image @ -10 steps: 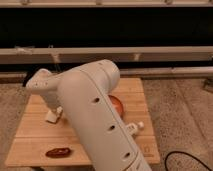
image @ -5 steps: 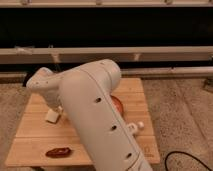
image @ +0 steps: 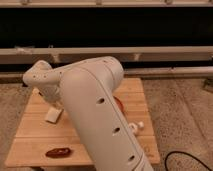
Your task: Place the white sponge in the ceramic cup
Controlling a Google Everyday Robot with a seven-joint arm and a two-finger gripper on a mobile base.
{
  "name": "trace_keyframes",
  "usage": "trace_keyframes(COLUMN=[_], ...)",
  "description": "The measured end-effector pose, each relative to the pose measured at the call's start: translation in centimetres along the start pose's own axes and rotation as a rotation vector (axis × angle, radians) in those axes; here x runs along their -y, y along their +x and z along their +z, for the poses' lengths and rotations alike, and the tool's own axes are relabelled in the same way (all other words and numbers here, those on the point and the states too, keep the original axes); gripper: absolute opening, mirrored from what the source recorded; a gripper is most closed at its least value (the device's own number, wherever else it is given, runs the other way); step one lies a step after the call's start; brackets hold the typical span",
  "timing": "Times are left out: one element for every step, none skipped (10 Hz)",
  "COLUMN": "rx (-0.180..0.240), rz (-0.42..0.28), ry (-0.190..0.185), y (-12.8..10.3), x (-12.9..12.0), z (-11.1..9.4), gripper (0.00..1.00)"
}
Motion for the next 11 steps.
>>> trace_keyframes(rx=[0.006,0.009,0.016,0.023,0.029,0.033,0.033,0.032,0.028,0.021,0.016], rz=[-0.012,-0.020,-0.033,-0.047,-0.051,-0.054,-0.061,-0.071,-0.079,-0.089,-0.094], ry=[-0.011,-0.019,-0.029,-0.038,-0.043,-0.052,-0.061,-0.066,-0.068,-0.073,-0.075], y=[-0.5,-1.3,-2.4,-3.3,-4.0,-4.9,-5.7,-6.2,-6.6,-7.0,-7.2], x=[-0.2,-0.4,-0.9,-1.6,-1.6,-1.3,-1.5,-1.7,-1.9,-2.1,-2.2], z=[0.0,0.1,0.2,0.2,0.3,0.7,1.3,1.7,2.1,2.8,3.1], gripper=[0.31,0.40,0.51,0.61,0.69,0.78,0.80,0.80,0.80,0.80,0.80])
